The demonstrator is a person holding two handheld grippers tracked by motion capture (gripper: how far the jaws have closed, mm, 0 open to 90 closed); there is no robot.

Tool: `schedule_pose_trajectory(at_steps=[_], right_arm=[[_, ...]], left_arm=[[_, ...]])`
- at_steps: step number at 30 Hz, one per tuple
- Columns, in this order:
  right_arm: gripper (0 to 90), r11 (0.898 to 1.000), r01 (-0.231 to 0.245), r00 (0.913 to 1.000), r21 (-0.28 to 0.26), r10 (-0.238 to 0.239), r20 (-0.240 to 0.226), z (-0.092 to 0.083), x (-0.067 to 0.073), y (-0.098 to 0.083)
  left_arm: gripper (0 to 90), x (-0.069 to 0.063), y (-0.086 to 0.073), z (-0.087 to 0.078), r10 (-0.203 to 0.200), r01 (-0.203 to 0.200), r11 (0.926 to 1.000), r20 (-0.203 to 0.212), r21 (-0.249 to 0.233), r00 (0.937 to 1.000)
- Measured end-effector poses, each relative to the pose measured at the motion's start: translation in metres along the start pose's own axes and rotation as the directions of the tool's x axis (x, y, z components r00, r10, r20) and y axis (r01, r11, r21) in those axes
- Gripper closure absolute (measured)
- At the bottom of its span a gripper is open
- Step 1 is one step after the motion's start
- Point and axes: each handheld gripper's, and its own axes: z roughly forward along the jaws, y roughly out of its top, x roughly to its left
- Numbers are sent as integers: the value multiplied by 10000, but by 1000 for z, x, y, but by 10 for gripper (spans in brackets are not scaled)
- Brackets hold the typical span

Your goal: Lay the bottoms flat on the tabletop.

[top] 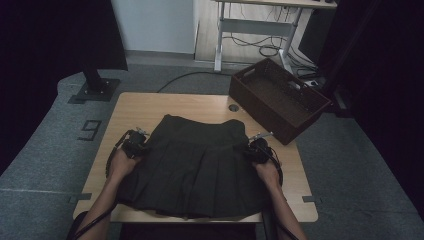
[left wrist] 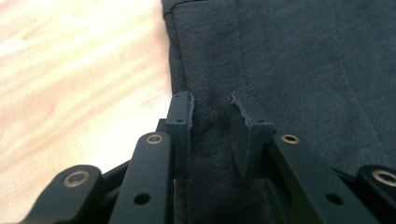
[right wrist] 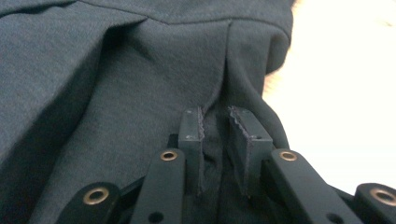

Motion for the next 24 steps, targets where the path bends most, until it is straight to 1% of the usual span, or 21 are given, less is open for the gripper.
schedule_pose_trajectory(at_steps=[1,3,4,5,6,7,8,9,10,11,12,13,14,15,18,20,22,24], right_arm=[[749,10000,17,10000,-8,-17,-33,-1,-1,-2],[749,9999,-138,9996,-6,138,-247,-4,-3,-6],[749,9998,-205,9992,-1,205,-329,-6,-3,-8],[745,9999,-168,9992,30,169,-374,-8,-4,-10],[723,9999,-132,9991,97,135,-407,-10,-3,-12],[671,9996,-43,9990,265,55,-450,-12,-3,-12],[630,9994,-4,9991,351,19,-417,-15,-3,-12],[603,9996,17,9995,282,-7,-328,-18,-4,-10],[578,10000,-17,9995,98,20,-300,-23,-4,-7],[551,9999,-80,9996,-106,77,-277,-26,-5,-2],[521,9996,-93,9998,-278,89,-152,-29,-7,4],[500,9993,-7,10000,-363,8,35,-30,-9,12],[490,9992,64,9999,-390,-59,125,-30,-10,18],[473,9987,132,9996,-484,-120,244,-28,-12,26],[428,9977,-48,9993,-682,73,364,-18,-19,43],[412,9966,-199,9984,-805,241,515,-10,-22,51],[390,9956,-403,9972,-845,454,589,1,-27,57],[381,9955,-534,9964,-784,583,622,11,-29,57]], left_arm=[[701,-3,-4,-4,-1,0,10000,52,67,10000],[702,-9,-13,-12,29,-34,9997,192,236,9998],[702,-12,-17,-16,33,-45,9993,329,370,9995],[700,-15,-21,-20,83,-108,9986,477,512,9988],[688,-17,-24,-24,199,-248,9975,735,662,9971],[659,-17,-24,-26,260,-324,9971,908,693,9955],[611,-15,-24,-27,317,-392,9971,1131,650,9931],[545,-12,-22,-28,363,-419,9981,1194,447,9922],[484,-10,-18,-28,377,-399,9990,967,206,9946],[463,-6,-13,-27,269,-269,9996,719,-18,9970],[446,-1,-6,-25,104,-87,9995,600,-294,9981],[418,2,-1,-23,28,-1,9989,560,-479,9984],[413,7,6,-19,-116,149,9971,446,-749,9989],[413,9,11,-17,-196,227,9959,358,-878,9992],[403,18,26,-5,-678,696,9888,184,-1319,9975],[398,21,32,3,-847,863,9868,180,-1374,9962],[378,21,34,13,-865,871,9882,101,-1261,9962],[364,20,32,21,-872,861,9906,-56,-1063,9962]])
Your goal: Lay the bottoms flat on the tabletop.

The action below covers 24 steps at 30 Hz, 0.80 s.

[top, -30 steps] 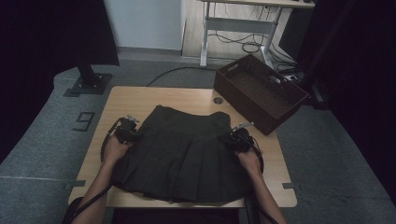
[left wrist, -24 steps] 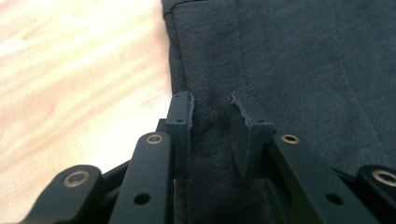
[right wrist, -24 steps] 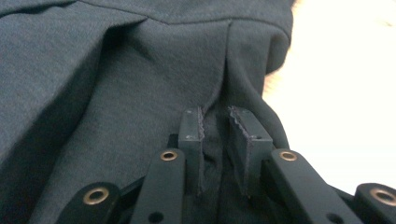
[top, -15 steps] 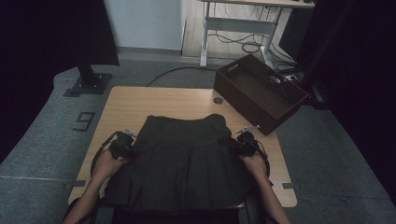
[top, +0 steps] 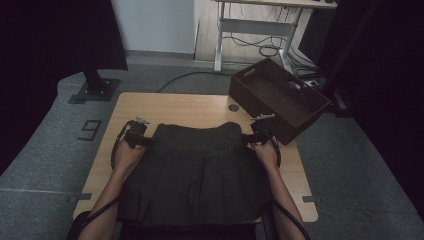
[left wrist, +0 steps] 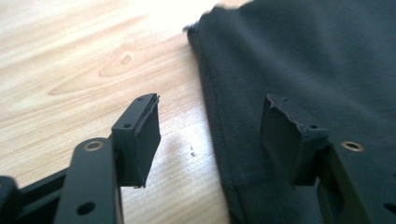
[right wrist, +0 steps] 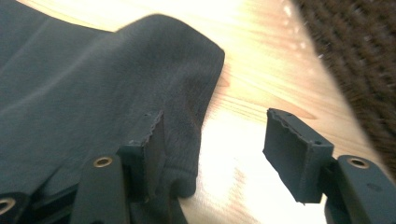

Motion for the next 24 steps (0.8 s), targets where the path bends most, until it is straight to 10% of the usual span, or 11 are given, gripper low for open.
schedule_pose_trajectory(at_steps=[8,13,16,21,24], right_arm=[[377,9988,22,9977,486,11,-681,23,5,-21],[741,9965,349,9940,765,-267,-1057,18,17,-22],[820,9898,1098,9928,913,-1047,-589,12,28,-20],[838,9894,1416,9895,-317,-1424,-238,-30,33,-9],[842,9818,1602,9868,-1016,-1617,-63,-60,33,10]], left_arm=[[373,1,-13,8,-450,450,9990,872,21,9952],[682,-13,-15,4,-57,77,9998,1217,-159,9925],[815,-24,-14,-2,632,-628,9980,736,-75,9953],[834,-22,-10,-48,379,-216,9867,990,-1608,9944],[838,-21,8,-90,492,-272,9605,726,-2771,9961]])
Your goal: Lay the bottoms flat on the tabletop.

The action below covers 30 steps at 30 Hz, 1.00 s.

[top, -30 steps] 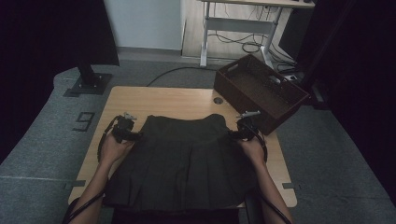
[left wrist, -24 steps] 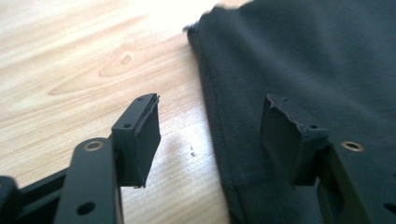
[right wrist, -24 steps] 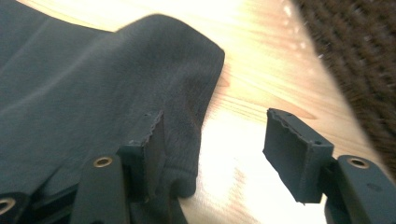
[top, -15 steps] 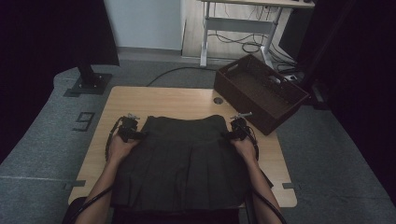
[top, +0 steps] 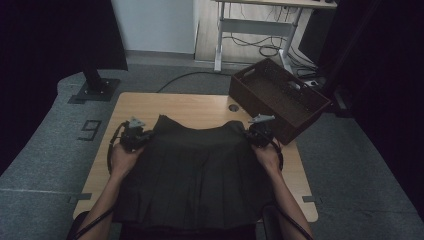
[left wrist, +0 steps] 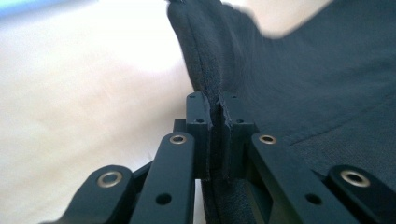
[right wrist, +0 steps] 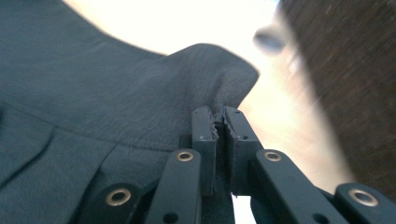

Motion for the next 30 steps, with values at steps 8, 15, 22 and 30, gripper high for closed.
schedule_pose_trajectory(at_steps=[8,15,22,30], right_arm=[[500,9998,-183,9803,38,172,1966,6,-39,69],[370,9989,-396,9984,252,385,424,16,-33,31],[317,9971,-540,9962,527,574,-650,22,-16,2],[465,9929,-879,9856,802,984,-1375,16,-1,-31]], left_arm=[[489,17,66,-1,-292,318,9993,-1254,185,9917],[316,10,18,27,13,2,9925,-126,1225,9999],[237,10,-10,40,-90,5,9815,436,1913,9990],[226,19,-34,35,-370,257,9740,464,2250,9982]])
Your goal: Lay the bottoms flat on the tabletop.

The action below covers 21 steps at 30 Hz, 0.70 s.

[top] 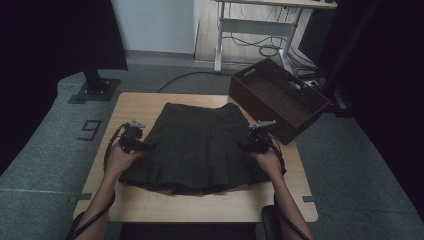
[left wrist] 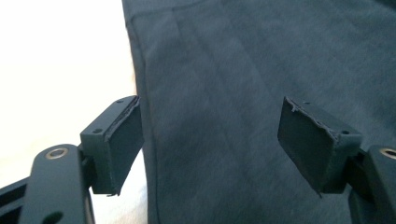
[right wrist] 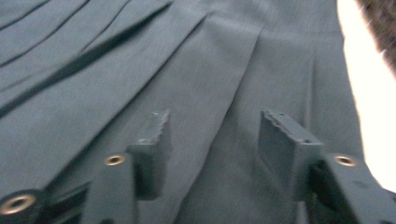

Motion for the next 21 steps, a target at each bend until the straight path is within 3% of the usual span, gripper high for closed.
schedule_pose_trajectory(at_steps=[9,14,16,17,21], right_arm=[[667,9995,-223,9997,232,223,-34,-8,12,-38],[612,9975,-133,9999,691,128,67,-3,16,-56],[577,9956,11,9993,932,-45,366,2,17,-62],[574,9971,152,9990,749,-183,407,3,17,-64],[565,9973,268,9978,691,-309,592,3,16,-66]], left_arm=[[261,2,-29,-5,-3,5,9995,-55,310,10000],[280,1,-46,6,82,-52,9961,-334,876,9994],[303,4,-51,7,-315,317,9975,-28,624,9995],[315,5,-52,6,-434,430,9975,68,563,9990],[351,3,-58,4,-347,343,9980,61,536,9994]])
